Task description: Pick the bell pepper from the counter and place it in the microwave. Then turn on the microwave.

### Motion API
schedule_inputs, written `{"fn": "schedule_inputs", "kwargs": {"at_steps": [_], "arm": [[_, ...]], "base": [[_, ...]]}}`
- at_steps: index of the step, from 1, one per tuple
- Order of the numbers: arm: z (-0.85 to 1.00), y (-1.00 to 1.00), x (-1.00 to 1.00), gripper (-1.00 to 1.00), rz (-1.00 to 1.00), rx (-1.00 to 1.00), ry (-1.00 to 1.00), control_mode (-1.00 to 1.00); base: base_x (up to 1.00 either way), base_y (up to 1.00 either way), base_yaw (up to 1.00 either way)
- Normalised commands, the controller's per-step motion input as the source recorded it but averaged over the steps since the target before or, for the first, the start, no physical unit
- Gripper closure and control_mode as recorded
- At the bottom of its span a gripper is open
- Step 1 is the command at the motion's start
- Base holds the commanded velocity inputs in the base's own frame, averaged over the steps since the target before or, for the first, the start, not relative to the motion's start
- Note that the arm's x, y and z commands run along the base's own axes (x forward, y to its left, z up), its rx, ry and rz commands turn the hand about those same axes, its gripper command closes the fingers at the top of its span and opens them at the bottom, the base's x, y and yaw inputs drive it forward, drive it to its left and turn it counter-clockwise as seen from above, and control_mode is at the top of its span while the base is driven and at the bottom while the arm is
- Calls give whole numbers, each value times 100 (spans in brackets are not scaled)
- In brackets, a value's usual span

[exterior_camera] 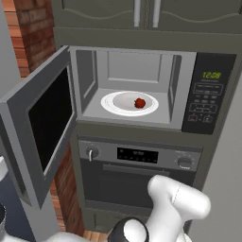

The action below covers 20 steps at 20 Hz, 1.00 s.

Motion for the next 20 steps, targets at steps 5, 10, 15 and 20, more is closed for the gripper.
{"fn": "schedule_inputs", "kwargs": {"at_steps": [5, 10, 15, 20], "arm": [[12, -65, -24, -100, -8, 0, 0, -100], [5, -88, -24, -100, -7, 0, 0, -100], [0, -88, -25, -100, -3, 0, 0, -100], [0, -100, -17, -100, 0, 0, 0, -100]], "base": [[0, 0, 0], [0, 0, 0], [0, 0, 0], [0, 0, 0]]}}
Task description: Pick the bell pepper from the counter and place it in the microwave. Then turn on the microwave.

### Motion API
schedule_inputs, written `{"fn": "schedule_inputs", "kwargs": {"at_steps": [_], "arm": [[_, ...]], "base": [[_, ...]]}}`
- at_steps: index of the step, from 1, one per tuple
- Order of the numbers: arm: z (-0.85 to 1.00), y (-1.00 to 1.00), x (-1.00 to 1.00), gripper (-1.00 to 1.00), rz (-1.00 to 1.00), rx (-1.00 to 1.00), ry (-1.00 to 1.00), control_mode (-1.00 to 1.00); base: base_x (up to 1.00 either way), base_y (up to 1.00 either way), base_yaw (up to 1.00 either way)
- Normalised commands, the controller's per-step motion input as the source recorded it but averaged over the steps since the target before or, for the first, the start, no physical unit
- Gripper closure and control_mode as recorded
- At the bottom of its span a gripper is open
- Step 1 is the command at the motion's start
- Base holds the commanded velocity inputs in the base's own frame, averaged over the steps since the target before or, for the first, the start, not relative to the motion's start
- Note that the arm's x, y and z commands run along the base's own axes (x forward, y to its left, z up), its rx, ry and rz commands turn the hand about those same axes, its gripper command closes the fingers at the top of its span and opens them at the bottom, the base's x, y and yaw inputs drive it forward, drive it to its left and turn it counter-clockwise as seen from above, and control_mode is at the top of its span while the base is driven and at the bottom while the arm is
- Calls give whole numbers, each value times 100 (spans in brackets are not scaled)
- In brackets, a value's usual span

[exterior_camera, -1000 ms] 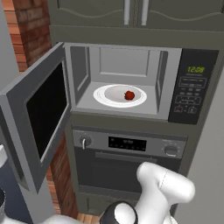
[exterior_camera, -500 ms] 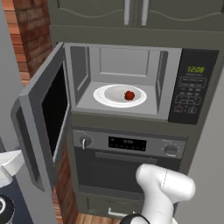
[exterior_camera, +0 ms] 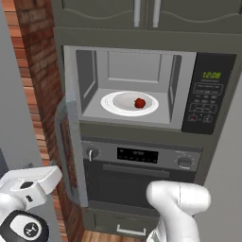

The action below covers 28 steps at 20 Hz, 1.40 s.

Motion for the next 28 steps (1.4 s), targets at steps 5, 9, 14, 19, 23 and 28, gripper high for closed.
{"fn": "schedule_inputs", "kwargs": {"at_steps": [5, 9, 14, 19, 23, 28], "arm": [[0, -100, -9, -100, 0, 0, 0, -100], [0, -100, -12, -100, 0, 0, -1, -100], [0, -100, -1, -100, 0, 0, -2, -100], [0, -98, 0, -100, 0, 3, -6, -100], [0, -86, 3, -100, 0, 5, -10, -100], [0, -74, 22, -100, 0, 6, -10, -100]], "base": [[0, 0, 0], [0, 0, 0], [0, 0, 0], [0, 0, 0], [0, 0, 0], [0, 0, 0]]}}
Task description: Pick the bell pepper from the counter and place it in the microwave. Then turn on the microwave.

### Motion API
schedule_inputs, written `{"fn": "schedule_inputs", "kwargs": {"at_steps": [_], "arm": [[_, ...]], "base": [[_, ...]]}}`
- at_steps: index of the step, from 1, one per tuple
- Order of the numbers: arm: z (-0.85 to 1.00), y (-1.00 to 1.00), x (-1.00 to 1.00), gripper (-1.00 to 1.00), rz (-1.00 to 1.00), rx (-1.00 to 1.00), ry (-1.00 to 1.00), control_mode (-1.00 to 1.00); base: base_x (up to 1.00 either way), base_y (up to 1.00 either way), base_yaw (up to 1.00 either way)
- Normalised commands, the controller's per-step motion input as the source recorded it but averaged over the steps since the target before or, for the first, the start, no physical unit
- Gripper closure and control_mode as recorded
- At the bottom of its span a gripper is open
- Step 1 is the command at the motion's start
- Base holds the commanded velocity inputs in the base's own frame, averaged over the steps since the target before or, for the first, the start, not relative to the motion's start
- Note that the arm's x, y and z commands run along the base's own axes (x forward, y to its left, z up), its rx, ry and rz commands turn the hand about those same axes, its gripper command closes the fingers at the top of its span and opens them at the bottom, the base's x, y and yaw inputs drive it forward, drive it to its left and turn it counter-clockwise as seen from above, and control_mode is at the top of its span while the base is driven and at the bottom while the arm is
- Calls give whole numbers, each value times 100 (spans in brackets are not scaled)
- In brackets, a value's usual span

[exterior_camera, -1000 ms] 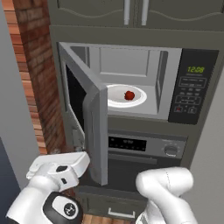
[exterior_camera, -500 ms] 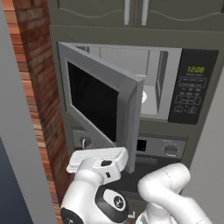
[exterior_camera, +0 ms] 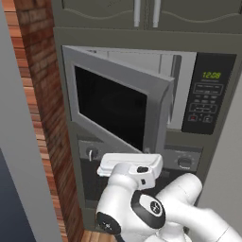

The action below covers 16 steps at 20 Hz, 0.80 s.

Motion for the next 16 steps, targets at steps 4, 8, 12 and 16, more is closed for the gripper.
{"fn": "schedule_inputs", "kwargs": {"at_steps": [4, 8, 12, 16], "arm": [[0, -60, 42, -100, 0, 6, -10, -100], [0, -52, 46, -100, 0, 5, -8, -100], [0, -44, 41, -100, 0, 3, -7, -100], [0, -40, 34, -100, 0, 3, -4, -100]], "base": [[0, 0, 0], [0, 0, 0], [0, 0, 0], [0, 0, 0]]}}
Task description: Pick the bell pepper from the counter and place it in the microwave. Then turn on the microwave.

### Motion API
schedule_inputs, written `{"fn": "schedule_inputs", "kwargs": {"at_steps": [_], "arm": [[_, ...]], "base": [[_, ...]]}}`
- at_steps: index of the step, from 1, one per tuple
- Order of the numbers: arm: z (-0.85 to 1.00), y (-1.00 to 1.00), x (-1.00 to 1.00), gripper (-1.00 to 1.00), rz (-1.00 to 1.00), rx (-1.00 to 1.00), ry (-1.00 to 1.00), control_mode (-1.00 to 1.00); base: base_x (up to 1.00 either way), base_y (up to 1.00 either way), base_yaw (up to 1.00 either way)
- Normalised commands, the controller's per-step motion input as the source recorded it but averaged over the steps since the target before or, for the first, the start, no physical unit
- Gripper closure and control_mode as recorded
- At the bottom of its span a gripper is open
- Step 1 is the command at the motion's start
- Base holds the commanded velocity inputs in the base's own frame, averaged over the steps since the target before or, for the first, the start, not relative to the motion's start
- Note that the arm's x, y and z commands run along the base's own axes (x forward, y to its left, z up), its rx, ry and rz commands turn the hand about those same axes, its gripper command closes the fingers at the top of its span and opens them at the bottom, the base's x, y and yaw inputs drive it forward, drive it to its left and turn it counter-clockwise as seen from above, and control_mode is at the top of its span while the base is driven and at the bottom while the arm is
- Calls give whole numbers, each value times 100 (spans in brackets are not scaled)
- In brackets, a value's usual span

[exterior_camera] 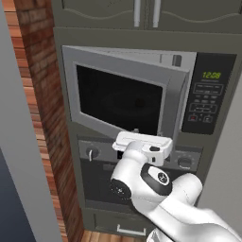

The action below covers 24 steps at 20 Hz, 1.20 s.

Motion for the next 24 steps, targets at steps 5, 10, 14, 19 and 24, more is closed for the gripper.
{"fn": "schedule_inputs", "kwargs": {"at_steps": [5, 10, 14, 19, 24], "arm": [[0, -38, 36, -100, 0, 1, -1, -100], [0, -36, 38, -100, 1, 0, 0, -100], [0, -30, 26, -100, 5, 0, 0, -100], [0, -25, 21, -100, 7, 0, 0, -100], [0, -22, 31, -100, 7, 0, 0, -100]], "base": [[0, 0, 0], [0, 0, 0], [0, 0, 0], [0, 0, 0], [0, 0, 0]]}}
